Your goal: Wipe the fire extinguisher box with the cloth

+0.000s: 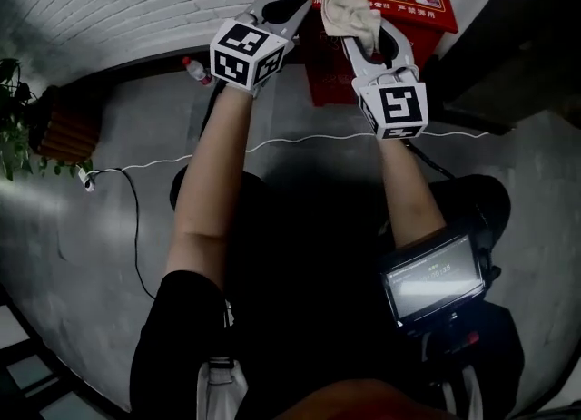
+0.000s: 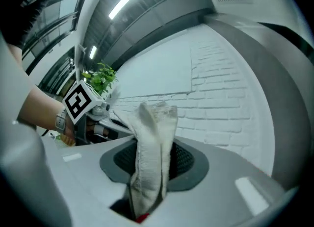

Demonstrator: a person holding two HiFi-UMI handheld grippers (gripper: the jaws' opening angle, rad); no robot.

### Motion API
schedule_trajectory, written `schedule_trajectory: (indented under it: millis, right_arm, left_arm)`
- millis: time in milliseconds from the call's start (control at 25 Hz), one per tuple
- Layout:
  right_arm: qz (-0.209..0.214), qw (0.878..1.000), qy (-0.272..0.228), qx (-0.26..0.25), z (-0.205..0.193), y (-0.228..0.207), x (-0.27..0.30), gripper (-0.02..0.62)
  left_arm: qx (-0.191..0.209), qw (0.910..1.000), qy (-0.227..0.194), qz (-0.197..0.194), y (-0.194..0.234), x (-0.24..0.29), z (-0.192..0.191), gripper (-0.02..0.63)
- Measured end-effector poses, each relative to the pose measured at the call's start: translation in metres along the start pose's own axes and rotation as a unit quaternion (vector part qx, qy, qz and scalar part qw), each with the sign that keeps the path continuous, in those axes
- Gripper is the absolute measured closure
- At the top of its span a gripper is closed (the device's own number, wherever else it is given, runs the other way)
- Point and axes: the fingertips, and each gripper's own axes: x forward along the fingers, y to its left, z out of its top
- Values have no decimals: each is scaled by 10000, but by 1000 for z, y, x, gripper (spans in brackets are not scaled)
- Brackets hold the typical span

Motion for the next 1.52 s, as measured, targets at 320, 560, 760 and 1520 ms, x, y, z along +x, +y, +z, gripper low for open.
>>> schedule_trajectory:
  millis: [320,560,760,1520]
  right_arm:
    - [792,9500,1524,-2607,22,-45,93,462]
    - [1697,8597,2449,-4149,-44,-44,157,462]
    - [2081,8301,2623,-4458,-74,-32,185,462]
    - [2893,7642,3343,-4696,-127,-36,210,485]
  left_arm:
    - [359,9973,-152,630,61,15,37,603]
    - [623,9913,506,1047,106,39,-2,603]
    - [994,9848,810,1170,123,56,-16,603]
    - [277,9882,877,1228,141,74,-40,603]
